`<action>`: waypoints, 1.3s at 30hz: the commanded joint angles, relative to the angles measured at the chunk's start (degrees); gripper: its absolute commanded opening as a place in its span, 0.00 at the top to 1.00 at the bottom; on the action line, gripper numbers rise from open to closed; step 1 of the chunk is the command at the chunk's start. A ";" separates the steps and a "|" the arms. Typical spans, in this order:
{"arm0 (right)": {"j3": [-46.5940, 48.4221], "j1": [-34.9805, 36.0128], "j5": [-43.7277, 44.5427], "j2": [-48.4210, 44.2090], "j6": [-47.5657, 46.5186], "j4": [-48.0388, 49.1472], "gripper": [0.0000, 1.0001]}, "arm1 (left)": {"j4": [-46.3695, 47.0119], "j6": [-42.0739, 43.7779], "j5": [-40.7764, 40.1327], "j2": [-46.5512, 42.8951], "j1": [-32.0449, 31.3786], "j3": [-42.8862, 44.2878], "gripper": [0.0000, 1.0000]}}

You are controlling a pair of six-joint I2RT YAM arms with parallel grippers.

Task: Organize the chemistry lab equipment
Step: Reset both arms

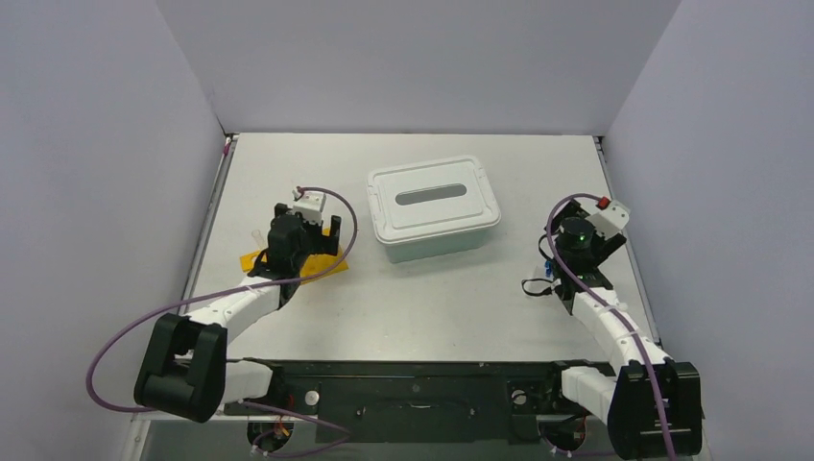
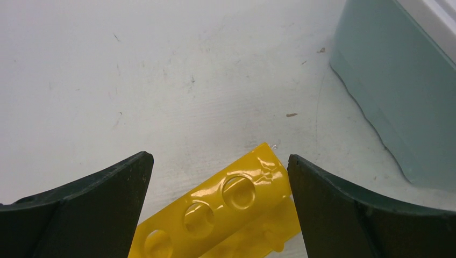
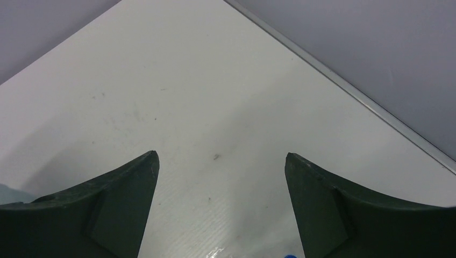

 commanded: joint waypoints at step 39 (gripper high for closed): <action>-15.37 -1.93 -4.58 16.12 -18.04 50.03 0.14 | 39.74 -2.70 1.84 6.15 10.00 -16.90 0.03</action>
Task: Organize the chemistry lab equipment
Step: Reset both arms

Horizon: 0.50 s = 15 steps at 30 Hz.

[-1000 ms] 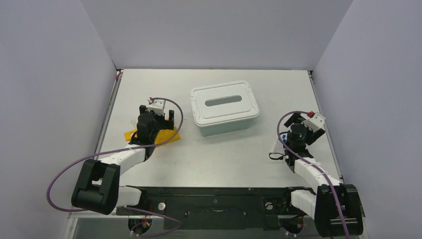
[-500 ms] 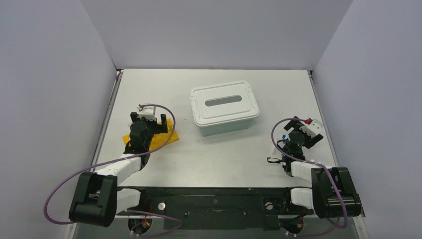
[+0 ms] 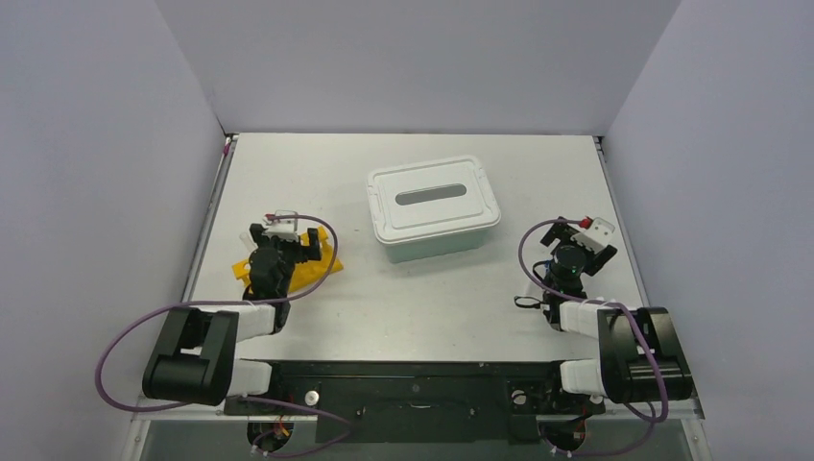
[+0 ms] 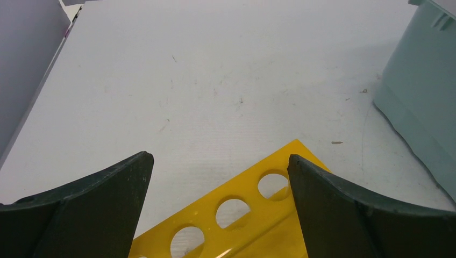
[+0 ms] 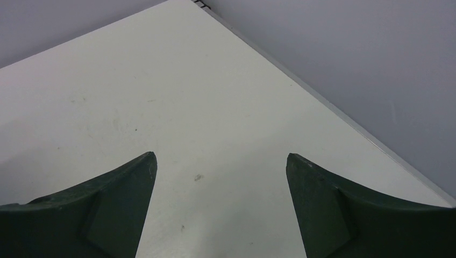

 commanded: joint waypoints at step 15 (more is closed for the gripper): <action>1.92 -0.21 -8.35 3.70 -3.55 4.46 0.14 | 7.64 -5.89 4.85 8.81 7.66 1.33 0.03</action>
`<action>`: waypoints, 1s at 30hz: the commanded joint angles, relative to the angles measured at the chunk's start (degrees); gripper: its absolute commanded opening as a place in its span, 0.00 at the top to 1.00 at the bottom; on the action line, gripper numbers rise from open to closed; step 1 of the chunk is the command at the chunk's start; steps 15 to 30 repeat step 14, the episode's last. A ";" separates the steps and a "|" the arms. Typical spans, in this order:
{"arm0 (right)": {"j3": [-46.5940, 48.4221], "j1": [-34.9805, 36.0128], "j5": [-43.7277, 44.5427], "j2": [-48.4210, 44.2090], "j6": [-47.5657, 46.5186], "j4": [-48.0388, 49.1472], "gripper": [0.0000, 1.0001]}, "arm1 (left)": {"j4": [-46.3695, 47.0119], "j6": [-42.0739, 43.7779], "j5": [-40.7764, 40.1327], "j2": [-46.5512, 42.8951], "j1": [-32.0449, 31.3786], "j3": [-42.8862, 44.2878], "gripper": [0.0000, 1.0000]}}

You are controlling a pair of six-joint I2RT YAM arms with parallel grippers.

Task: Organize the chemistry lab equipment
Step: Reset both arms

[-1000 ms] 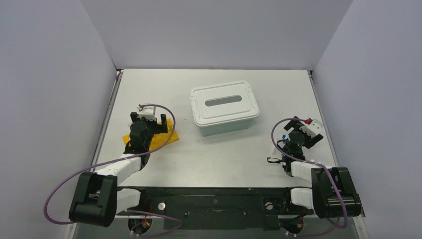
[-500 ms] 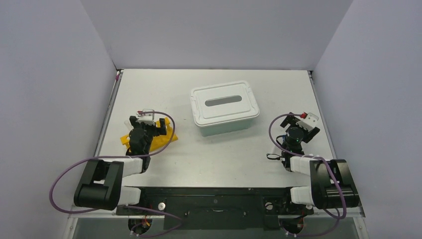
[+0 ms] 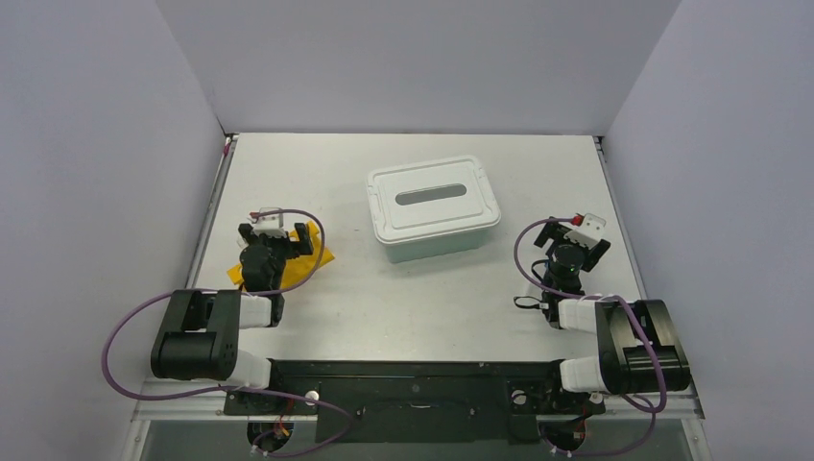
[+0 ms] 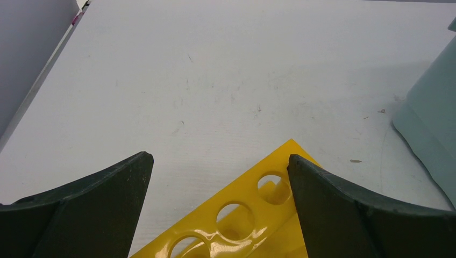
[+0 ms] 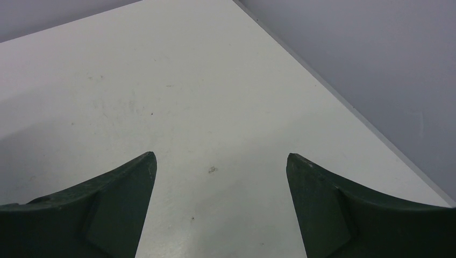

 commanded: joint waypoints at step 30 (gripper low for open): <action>0.46 -0.22 -1.16 -0.14 -0.21 3.40 0.14 | -1.10 -0.60 -0.02 0.94 0.49 0.42 0.03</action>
